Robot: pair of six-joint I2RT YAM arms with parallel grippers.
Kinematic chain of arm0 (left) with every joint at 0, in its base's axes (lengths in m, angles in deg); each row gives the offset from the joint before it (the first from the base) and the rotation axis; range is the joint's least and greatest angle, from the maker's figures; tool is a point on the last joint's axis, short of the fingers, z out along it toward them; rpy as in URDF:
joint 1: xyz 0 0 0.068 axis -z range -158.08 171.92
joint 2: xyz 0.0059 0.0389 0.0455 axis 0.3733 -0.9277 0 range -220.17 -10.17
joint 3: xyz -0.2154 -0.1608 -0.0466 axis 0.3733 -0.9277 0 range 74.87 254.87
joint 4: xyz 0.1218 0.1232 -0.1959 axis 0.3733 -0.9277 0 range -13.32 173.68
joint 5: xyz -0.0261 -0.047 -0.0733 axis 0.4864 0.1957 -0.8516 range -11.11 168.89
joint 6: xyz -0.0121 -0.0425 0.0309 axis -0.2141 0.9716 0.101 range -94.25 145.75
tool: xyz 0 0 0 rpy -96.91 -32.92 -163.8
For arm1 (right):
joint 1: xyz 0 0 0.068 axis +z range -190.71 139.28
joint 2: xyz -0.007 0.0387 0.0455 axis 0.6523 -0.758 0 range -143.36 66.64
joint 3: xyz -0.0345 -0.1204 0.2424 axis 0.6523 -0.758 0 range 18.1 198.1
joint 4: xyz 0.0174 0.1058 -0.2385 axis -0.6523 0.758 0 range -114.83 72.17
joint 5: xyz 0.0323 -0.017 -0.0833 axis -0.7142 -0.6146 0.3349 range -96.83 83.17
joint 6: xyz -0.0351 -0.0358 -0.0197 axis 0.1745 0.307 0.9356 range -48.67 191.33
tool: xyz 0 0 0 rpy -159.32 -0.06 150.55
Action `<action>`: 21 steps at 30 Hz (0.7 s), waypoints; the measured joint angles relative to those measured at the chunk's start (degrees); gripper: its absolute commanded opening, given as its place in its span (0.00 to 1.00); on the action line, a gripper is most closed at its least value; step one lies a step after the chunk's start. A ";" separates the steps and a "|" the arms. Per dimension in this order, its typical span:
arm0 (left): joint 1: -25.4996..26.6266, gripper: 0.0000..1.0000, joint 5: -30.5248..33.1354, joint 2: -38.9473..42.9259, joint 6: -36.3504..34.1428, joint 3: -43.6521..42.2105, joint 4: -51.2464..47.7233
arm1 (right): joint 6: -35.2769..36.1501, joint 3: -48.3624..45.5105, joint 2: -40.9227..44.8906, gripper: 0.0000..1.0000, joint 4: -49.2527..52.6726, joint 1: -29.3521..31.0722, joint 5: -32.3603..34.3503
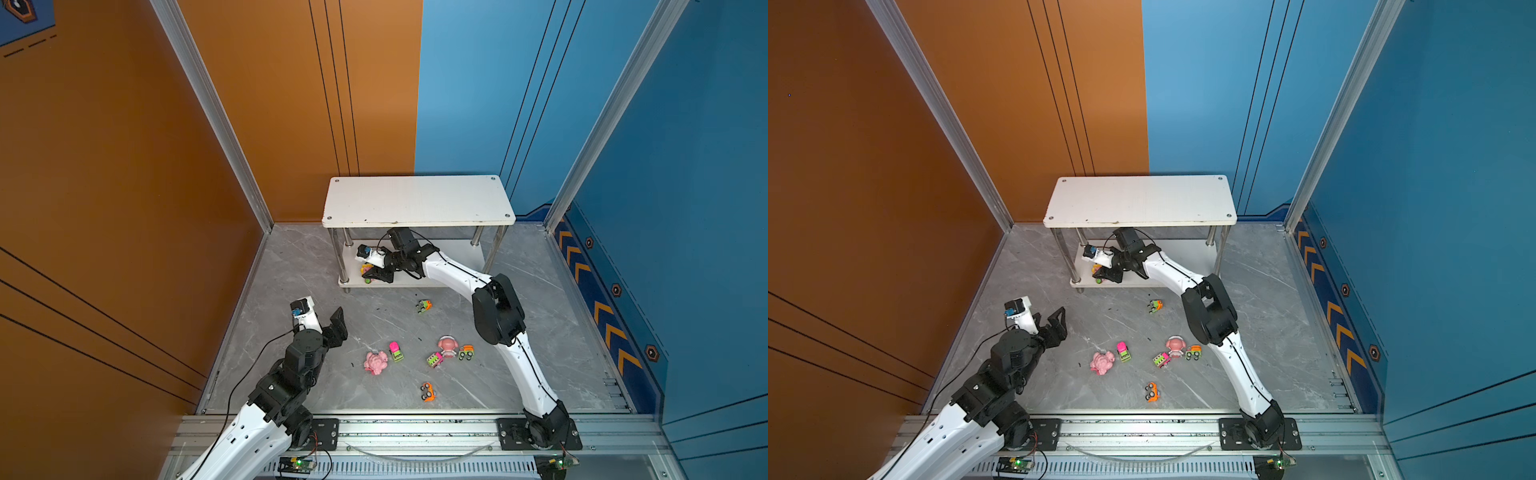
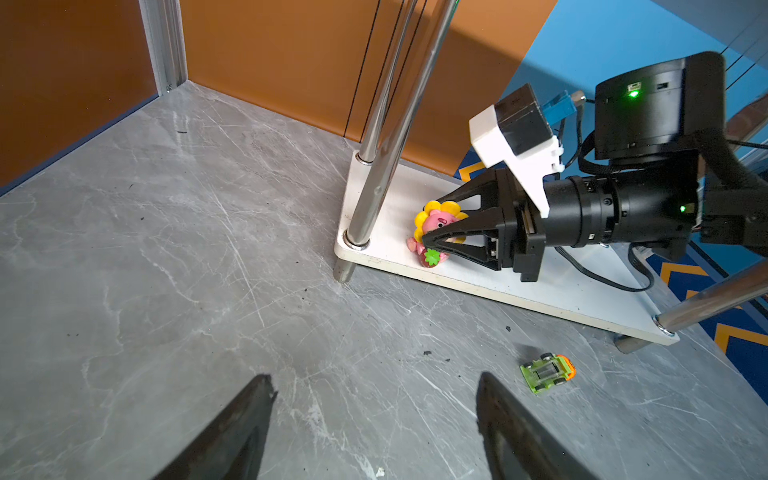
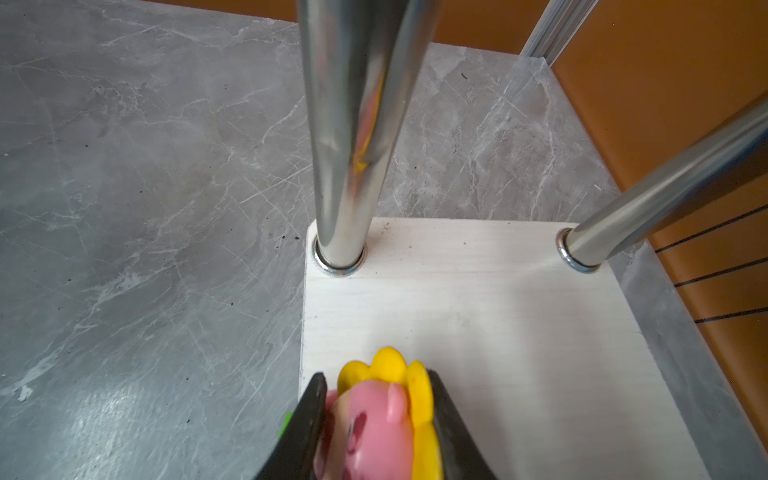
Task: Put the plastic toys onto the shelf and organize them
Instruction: 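Lower the sunflower bear onto the lower shelf tier with the right gripper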
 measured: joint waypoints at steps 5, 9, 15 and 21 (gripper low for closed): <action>-0.11 0.79 -0.46 -0.81 0.20 0.02 0.63 | 0.44 1.42 -0.83 0.08 0.48 0.02 -0.76; -0.15 0.79 -1.07 -1.77 0.20 0.39 0.70 | 2.49 2.01 -1.22 0.11 0.96 0.00 -1.40; -0.15 0.80 -1.36 -3.19 0.20 0.63 1.11 | 6.03 2.38 -1.38 0.14 1.75 0.00 -2.23; -0.31 0.80 -1.68 -4.39 0.22 0.66 1.53 | 8.22 3.28 -1.95 0.19 2.40 -0.26 -3.19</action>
